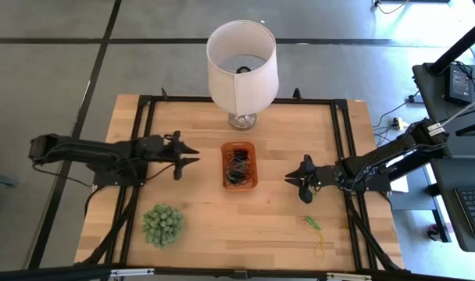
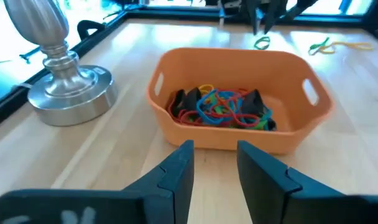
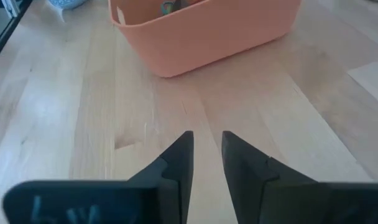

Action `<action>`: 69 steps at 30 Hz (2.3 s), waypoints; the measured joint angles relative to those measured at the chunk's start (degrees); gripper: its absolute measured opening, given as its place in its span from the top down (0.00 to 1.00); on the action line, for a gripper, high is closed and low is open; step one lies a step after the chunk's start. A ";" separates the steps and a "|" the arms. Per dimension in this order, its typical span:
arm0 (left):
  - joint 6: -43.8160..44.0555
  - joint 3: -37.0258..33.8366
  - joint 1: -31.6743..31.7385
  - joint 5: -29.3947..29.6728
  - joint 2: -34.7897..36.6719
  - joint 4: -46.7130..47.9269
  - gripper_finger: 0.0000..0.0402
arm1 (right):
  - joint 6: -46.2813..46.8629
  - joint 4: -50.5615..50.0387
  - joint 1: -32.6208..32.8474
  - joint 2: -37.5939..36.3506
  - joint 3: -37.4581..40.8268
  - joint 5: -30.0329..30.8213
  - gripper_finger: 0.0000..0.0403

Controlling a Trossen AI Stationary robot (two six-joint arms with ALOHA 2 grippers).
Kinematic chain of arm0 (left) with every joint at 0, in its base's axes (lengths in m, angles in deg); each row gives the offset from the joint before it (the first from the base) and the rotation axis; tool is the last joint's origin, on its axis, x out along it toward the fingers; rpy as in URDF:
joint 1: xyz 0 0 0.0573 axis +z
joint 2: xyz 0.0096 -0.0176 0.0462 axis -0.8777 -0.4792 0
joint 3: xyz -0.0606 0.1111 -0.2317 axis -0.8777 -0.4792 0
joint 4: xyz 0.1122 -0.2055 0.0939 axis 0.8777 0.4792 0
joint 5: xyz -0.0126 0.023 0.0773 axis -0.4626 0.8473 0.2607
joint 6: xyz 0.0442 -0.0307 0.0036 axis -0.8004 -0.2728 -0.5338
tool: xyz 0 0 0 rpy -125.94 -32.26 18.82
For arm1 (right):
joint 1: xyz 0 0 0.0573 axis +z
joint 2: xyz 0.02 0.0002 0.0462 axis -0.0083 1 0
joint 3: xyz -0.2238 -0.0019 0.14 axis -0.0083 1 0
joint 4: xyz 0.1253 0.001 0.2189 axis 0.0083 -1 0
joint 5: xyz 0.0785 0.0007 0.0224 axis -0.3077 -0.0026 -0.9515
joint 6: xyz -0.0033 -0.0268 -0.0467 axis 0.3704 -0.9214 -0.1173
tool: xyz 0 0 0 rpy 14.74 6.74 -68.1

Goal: Pick and place rubber bands into bin
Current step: Put the green rubber band into the orange bin

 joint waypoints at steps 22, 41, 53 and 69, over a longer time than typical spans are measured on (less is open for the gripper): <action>-0.63 -9.62 0.41 -3.26 32.55 8.41 0.72 | 8.69 1.50 0.02 0.00 0.00 -0.17 0.78; 0.51 -9.62 0.41 -3.28 39.71 8.48 0.72 | 8.49 -0.55 0.02 0.00 0.00 -0.17 0.78; -0.02 -9.62 0.41 -3.28 39.73 8.44 0.72 | 4.00 -12.58 0.02 0.07 -3.41 -0.20 0.82; -0.02 -9.62 0.41 -3.28 39.73 8.35 0.72 | 29.03 -70.11 2.03 5.75 -29.33 -10.62 0.96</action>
